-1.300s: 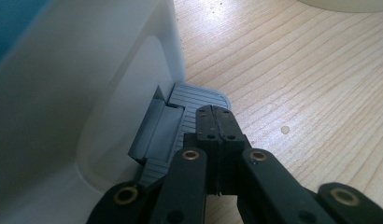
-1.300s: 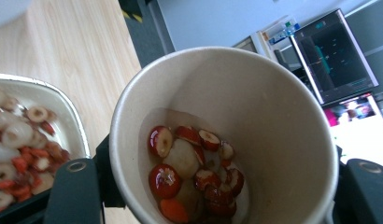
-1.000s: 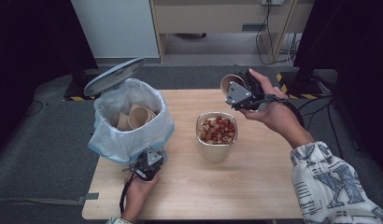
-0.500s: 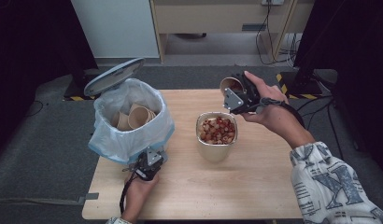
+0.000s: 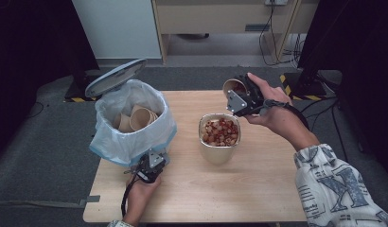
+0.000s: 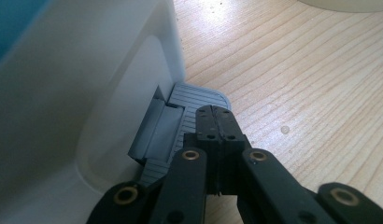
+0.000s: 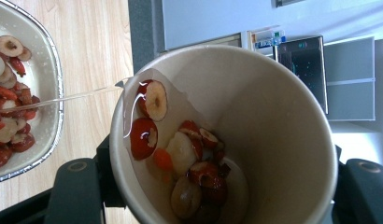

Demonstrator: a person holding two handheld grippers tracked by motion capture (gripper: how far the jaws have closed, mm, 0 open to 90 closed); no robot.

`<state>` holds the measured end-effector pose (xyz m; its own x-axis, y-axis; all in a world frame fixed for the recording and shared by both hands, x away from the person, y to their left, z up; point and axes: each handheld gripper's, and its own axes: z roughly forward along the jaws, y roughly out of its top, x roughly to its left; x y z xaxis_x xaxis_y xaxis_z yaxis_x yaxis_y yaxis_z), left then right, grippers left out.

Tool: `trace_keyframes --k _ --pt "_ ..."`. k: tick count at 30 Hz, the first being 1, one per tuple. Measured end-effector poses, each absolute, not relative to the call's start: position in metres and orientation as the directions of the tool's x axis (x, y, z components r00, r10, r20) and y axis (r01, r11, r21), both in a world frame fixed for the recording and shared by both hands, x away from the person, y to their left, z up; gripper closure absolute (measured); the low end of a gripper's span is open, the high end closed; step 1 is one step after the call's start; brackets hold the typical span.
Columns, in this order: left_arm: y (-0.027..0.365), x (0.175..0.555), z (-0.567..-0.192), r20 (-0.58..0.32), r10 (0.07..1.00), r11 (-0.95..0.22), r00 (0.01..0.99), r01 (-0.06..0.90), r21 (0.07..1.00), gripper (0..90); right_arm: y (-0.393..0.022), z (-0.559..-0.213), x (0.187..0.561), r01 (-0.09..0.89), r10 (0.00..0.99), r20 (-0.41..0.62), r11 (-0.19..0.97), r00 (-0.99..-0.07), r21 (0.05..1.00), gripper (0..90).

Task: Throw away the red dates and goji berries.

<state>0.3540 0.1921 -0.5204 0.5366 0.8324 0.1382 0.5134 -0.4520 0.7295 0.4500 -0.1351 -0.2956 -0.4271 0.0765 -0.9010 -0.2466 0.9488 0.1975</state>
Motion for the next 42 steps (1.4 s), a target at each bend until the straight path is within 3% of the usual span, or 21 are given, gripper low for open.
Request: trace_keyframes --k 31,35,40,42 --pt "0.192 0.354 -0.52 0.139 0.832 -0.453 0.537 0.514 0.728 89.4 -0.138 -0.267 0.449 -0.259 0.091 -0.914 0.944 -0.394 0.206 31.2" --pt "0.192 0.354 -0.52 0.138 0.832 -0.452 0.537 0.514 0.729 89.4 -0.136 -0.268 0.449 -0.26 0.064 -0.923 0.95 -0.38 0.173 31.3" --pt "0.192 0.354 -0.52 0.138 0.832 -0.453 0.537 0.514 0.729 89.4 -0.126 -0.278 0.446 -0.274 -0.109 -0.947 0.961 -0.303 -0.023 31.6" --pt "0.192 0.354 -0.52 0.138 0.832 -0.453 0.537 0.514 0.729 89.4 -0.124 -0.279 0.445 -0.275 -0.139 -0.945 0.96 -0.295 -0.056 31.7"
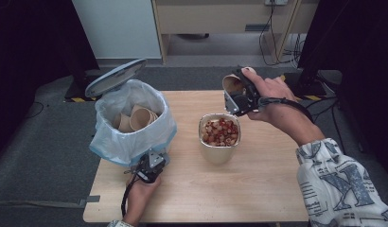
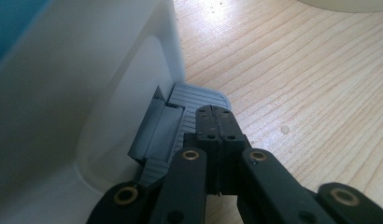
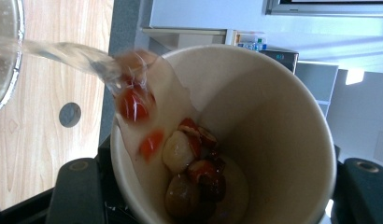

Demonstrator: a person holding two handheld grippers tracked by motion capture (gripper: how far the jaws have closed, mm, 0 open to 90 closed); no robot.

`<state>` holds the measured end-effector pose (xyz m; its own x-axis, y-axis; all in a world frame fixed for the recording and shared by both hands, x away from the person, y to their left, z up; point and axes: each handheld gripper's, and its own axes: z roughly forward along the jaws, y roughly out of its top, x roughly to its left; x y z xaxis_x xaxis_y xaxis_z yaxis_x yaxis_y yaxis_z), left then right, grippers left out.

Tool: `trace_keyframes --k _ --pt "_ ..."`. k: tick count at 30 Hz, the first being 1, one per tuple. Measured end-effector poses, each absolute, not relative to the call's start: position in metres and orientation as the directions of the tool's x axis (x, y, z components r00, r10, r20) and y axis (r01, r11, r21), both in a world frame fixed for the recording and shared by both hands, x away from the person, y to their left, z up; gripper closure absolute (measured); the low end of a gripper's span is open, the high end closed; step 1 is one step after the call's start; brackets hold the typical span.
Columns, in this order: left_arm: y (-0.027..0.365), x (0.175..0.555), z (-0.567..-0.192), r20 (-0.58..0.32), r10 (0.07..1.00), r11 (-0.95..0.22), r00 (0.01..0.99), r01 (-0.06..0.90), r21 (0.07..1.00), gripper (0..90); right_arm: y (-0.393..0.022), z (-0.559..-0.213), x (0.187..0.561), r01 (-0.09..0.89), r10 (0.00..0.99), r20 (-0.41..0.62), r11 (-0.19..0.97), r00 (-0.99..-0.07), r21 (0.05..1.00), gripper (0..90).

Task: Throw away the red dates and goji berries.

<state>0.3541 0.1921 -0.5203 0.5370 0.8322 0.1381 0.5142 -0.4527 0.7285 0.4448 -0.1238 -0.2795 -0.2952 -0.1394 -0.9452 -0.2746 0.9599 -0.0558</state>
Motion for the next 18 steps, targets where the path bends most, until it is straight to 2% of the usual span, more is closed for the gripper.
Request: trace_keyframes --k 18 --pt "0.1923 0.3542 -0.5203 0.137 0.832 -0.453 0.537 0.514 0.729 89.4 -0.1259 -0.28 0.4453 -0.275 -0.159 -0.947 0.958 -0.279 -0.08 31.8"
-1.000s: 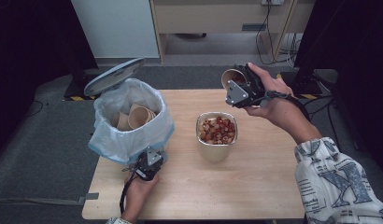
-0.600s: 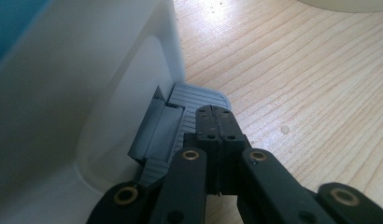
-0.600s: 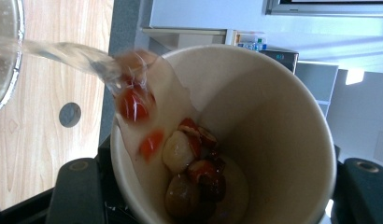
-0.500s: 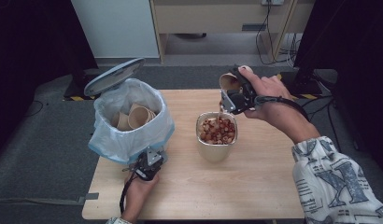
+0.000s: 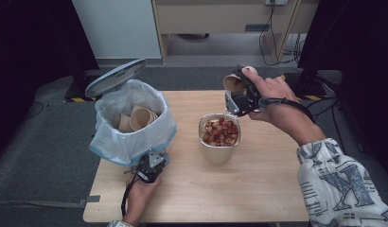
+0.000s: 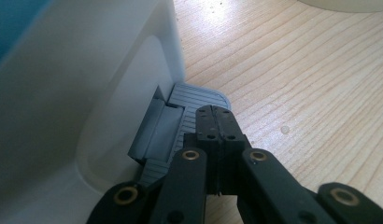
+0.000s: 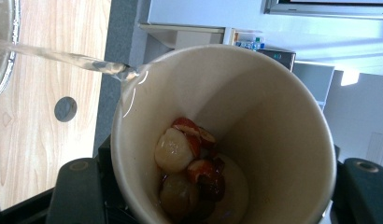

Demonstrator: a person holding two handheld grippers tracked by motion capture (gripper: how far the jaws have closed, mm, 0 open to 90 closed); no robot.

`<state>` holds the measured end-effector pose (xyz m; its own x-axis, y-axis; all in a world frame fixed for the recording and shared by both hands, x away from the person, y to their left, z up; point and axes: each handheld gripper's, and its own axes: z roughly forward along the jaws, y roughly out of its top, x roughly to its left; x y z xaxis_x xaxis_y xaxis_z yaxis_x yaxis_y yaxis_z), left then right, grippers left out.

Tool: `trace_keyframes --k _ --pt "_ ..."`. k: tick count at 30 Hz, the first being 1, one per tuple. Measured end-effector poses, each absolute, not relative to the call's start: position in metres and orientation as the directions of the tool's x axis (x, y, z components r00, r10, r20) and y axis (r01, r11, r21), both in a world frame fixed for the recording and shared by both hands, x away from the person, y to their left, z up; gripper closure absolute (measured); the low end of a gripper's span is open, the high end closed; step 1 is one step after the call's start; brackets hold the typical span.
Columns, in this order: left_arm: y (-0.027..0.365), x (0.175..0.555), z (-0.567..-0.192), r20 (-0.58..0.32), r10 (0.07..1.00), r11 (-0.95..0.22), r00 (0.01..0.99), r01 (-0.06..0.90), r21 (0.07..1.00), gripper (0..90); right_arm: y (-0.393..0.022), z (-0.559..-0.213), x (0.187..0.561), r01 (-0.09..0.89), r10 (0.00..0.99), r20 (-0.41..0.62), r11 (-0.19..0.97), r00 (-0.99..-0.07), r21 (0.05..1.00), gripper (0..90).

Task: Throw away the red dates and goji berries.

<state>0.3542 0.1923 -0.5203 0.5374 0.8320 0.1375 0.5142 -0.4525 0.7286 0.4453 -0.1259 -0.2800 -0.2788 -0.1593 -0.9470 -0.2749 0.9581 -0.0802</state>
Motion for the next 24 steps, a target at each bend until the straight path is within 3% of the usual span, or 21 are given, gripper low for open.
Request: trace_keyframes --k 5,9,14,24 --pt "0.192 0.354 -0.52 0.136 0.832 -0.452 0.538 0.515 0.729 89.4 -0.124 -0.279 0.446 -0.27 -0.159 -0.951 0.959 -0.264 -0.086 32.0" --pt "0.192 0.354 -0.52 0.138 0.832 -0.452 0.537 0.514 0.729 89.4 -0.117 -0.297 0.443 -0.296 -0.32 -0.916 0.923 -0.242 -0.244 32.4" --pt "0.193 0.354 -0.52 0.134 0.833 -0.45 0.537 0.515 0.73 89.4 -0.123 -0.293 0.447 -0.266 -0.289 -0.926 0.938 -0.244 -0.223 32.6" --pt "0.192 0.354 -0.52 0.136 0.833 -0.451 0.537 0.514 0.73 89.4 -0.123 -0.29 0.444 -0.27 -0.319 -0.922 0.928 -0.218 -0.257 32.7"
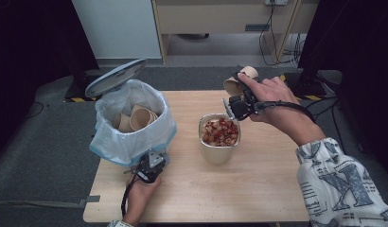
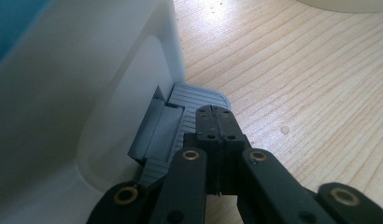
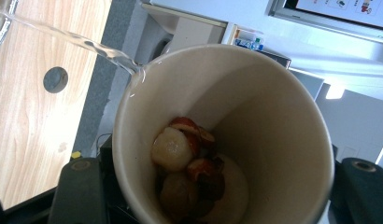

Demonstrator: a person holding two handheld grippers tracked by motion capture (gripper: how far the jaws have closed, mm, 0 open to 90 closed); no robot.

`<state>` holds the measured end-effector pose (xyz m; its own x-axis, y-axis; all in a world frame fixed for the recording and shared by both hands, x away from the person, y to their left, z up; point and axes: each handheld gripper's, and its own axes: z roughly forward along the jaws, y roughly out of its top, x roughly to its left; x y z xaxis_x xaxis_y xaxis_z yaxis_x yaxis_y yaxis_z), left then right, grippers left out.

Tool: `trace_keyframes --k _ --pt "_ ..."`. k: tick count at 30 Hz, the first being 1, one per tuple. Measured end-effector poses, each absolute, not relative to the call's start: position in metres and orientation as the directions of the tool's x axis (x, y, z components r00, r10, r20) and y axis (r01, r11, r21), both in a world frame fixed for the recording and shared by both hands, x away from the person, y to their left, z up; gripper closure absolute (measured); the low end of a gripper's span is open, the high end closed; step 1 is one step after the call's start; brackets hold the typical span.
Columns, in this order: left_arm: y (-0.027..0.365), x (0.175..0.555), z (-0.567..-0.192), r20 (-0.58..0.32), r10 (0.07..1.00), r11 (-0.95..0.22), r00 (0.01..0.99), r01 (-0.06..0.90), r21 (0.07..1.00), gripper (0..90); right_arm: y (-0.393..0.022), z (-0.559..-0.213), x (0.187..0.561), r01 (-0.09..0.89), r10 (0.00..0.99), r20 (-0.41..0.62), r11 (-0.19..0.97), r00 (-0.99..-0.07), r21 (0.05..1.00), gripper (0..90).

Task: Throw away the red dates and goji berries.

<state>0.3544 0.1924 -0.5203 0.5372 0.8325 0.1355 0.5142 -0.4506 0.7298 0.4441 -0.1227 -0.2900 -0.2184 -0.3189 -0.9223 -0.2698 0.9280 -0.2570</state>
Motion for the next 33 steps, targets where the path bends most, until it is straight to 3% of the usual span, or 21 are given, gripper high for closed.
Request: trace_keyframes --k 14,19,20,24,28,33 --pt "0.192 0.354 -0.52 0.134 0.833 -0.449 0.537 0.515 0.73 89.4 -0.13 -0.279 0.445 -0.254 -0.275 -0.94 0.942 -0.203 -0.22 32.9" --pt "0.193 0.354 -0.52 0.133 0.833 -0.449 0.537 0.515 0.731 89.4 -0.118 -0.307 0.444 -0.29 -0.4 -0.89 0.897 -0.218 -0.333 33.4" --pt "0.193 0.354 -0.52 0.134 0.833 -0.448 0.537 0.514 0.731 89.4 -0.116 -0.315 0.443 -0.292 -0.463 -0.863 0.869 -0.203 -0.398 33.5" --pt "0.193 0.354 -0.52 0.132 0.833 -0.448 0.537 0.514 0.731 89.4 -0.119 -0.296 0.445 -0.258 -0.413 -0.896 0.894 -0.165 -0.365 33.5" --pt "0.193 0.354 -0.52 0.133 0.833 -0.449 0.537 0.515 0.73 89.4 -0.112 -0.313 0.443 -0.288 -0.467 -0.864 0.868 -0.19 -0.406 33.5" --pt "0.193 0.354 -0.52 0.132 0.833 -0.447 0.537 0.515 0.731 89.4 -0.111 -0.312 0.444 -0.289 -0.444 -0.877 0.877 -0.183 -0.384 33.5"
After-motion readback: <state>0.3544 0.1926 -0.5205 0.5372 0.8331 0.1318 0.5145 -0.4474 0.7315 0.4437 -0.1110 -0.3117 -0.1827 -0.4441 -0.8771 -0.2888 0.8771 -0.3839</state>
